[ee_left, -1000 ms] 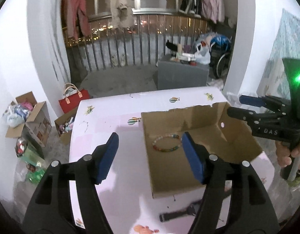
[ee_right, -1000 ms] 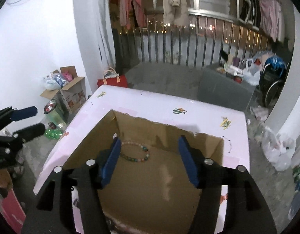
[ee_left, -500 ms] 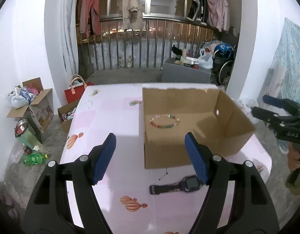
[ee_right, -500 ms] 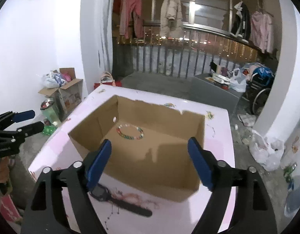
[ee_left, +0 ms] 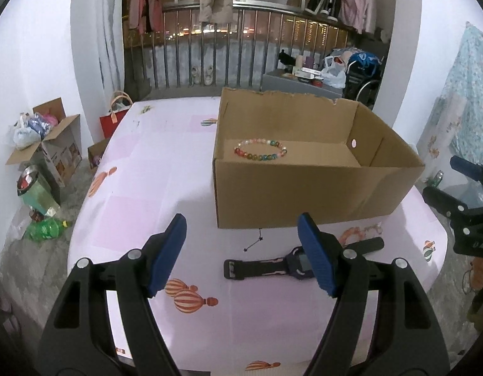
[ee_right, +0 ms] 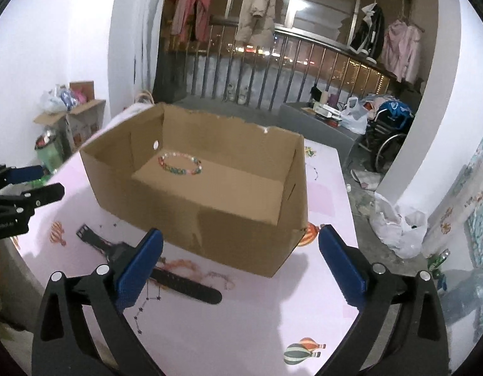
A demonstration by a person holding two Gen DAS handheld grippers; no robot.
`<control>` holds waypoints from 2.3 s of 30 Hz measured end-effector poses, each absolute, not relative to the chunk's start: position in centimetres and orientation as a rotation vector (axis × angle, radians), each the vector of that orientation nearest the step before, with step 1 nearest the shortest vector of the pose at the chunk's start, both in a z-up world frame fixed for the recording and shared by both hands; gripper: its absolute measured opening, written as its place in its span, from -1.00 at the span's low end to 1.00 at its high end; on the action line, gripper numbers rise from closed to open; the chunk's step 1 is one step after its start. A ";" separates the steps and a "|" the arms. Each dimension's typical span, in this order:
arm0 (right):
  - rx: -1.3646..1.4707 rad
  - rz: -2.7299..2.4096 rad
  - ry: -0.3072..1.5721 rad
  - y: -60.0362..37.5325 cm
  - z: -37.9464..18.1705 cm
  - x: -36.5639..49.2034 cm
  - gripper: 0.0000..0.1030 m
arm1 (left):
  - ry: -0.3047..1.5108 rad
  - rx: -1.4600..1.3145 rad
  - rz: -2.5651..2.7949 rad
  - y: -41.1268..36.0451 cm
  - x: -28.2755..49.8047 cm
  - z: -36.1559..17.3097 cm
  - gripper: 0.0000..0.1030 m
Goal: Organize jewelry
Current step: 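Withdraw both open grippers up and out of the box, then move both open grippers down toward the black smartwatch strap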
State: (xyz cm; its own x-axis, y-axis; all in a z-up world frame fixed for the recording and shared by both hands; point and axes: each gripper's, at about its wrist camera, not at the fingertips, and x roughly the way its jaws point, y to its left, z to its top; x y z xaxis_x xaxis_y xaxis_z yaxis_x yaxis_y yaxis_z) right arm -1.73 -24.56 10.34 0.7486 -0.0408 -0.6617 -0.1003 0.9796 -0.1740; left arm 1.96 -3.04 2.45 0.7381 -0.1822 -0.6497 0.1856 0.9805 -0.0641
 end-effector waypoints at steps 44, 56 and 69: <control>-0.046 0.002 0.723 -26.0 3.4 -3.6 0.88 | 0.813 0.001 -0.226 -3.1 2.7 -7.3 0.68; -0.027 0.014 0.759 -26.5 2.5 -2.8 0.88 | 0.859 0.087 -0.195 -3.7 3.4 -7.6 0.84; -0.006 0.001 0.782 -26.7 2.3 -2.7 0.88 | 0.912 0.084 -0.175 -3.9 3.8 -7.2 0.85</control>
State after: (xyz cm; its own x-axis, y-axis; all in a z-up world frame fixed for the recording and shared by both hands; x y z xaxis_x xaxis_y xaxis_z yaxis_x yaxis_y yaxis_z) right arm -2.66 -26.74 2.30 0.7097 -0.0012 -0.7045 -0.0033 1.0000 -0.0050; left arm 3.80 -3.91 -7.20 0.5989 -0.1146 -0.7926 0.1862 0.9825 -0.0014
